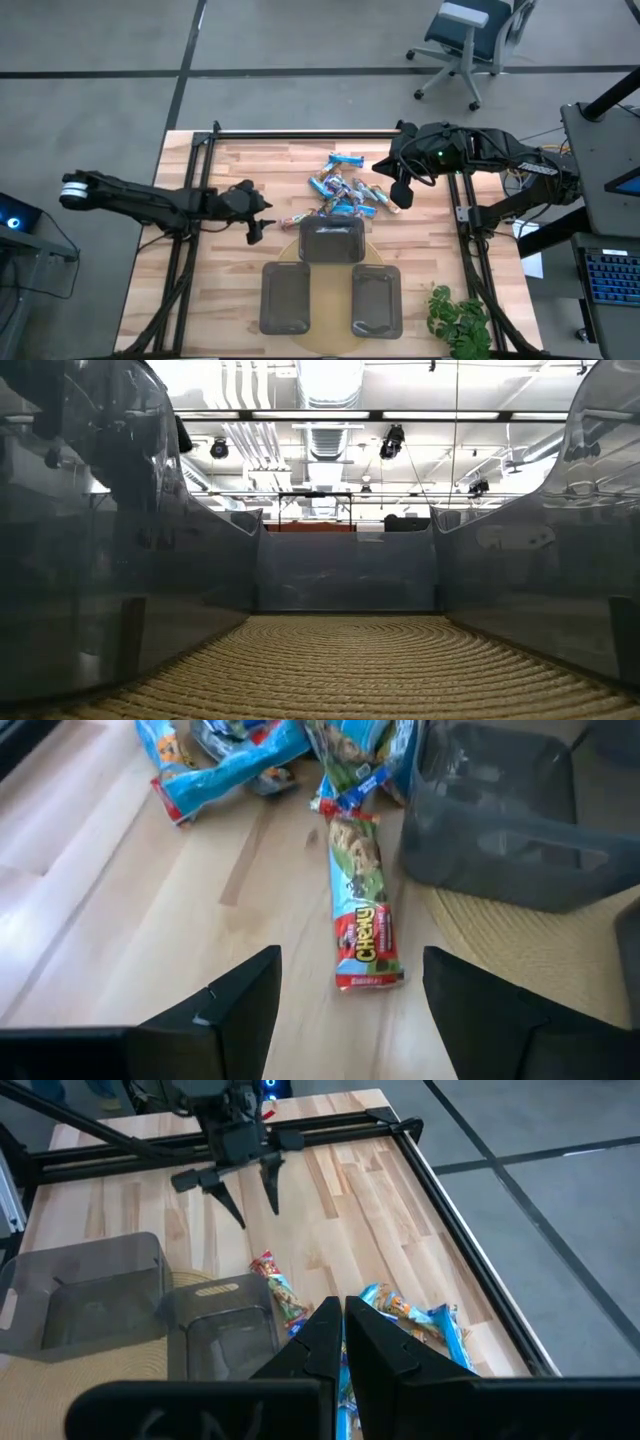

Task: Pick and place Granola Bars by type
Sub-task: Put the red granola bar into the bottom left black bin

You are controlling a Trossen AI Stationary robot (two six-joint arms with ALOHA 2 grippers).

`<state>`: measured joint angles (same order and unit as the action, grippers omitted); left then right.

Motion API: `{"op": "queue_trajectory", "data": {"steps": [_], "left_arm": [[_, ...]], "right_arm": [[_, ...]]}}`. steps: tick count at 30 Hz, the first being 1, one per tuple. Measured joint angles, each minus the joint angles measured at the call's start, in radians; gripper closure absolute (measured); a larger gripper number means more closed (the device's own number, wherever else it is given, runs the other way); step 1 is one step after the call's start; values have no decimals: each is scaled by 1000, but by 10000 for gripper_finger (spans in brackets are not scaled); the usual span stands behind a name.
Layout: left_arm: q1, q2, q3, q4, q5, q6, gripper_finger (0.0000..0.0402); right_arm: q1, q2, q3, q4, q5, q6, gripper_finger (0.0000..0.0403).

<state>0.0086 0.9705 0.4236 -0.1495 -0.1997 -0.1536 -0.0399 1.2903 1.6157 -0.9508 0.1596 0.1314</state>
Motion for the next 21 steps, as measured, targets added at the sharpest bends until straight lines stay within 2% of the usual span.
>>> {"op": "queue_trajectory", "data": {"steps": [6, 21], "left_arm": [[0, 99, 2, 92, 2, 18, 177], [0, 354, 123, 105, 53, 15, 177]], "right_arm": [[0, 0, 0, 0, 0, 0, 394], [0, 0, 0, 2, 0, -3, 394]]}}
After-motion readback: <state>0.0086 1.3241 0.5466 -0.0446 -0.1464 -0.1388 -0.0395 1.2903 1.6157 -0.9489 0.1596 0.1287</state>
